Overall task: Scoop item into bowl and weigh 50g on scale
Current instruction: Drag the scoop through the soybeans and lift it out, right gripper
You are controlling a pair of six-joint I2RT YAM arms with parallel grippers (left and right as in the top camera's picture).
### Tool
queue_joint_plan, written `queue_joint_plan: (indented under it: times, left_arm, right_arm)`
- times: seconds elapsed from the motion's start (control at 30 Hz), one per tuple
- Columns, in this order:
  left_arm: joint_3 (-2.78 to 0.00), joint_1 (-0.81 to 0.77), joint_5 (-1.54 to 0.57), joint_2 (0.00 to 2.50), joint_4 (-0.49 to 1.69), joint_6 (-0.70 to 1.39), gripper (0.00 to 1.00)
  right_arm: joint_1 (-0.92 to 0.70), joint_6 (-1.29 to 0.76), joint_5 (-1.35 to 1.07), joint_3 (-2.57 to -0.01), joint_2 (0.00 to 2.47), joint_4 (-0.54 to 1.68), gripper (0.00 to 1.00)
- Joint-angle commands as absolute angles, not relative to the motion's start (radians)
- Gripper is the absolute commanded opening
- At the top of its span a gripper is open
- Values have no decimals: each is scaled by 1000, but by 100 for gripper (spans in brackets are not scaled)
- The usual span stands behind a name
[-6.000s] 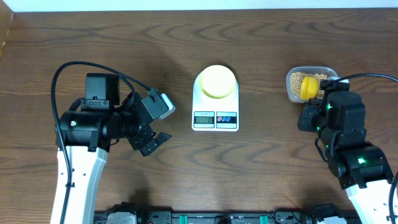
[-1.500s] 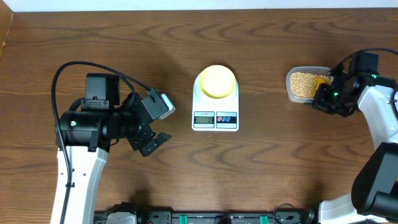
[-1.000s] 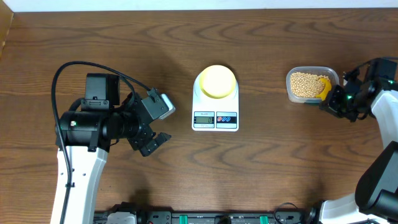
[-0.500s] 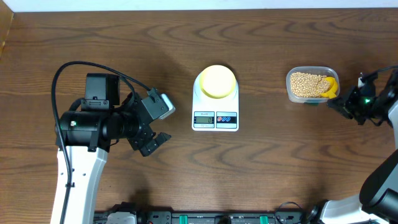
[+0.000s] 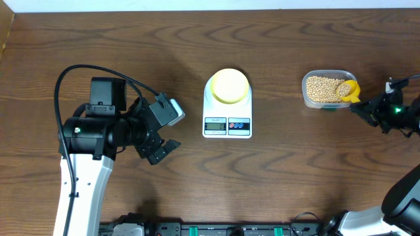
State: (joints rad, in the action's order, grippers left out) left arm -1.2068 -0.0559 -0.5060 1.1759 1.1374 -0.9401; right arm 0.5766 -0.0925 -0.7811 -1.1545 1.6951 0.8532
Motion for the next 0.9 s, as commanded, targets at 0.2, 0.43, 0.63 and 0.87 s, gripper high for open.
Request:
queue_joint_plan:
  times: [0.2,0.43,0.63,0.87]
  left_arm:
    - [-1217,-52,-505,1169,1140,-949,98]
    - [-1217,-52,-505,1169,1140,-949,98]
    - [-1217,-52,-505,1169,1140,-949,98]
    - [-1217,-52,-505,1169,1140,-949,98]
  right_arm:
    - [599,-73,-932,-1150,1707,887,1]
    - [604,-73,-1002,-1150,1707,887,1]
    - [619,-73,-1061,-1150,1707,881,1]
    - [626,-50,-1144,-1150,1707,869,1]
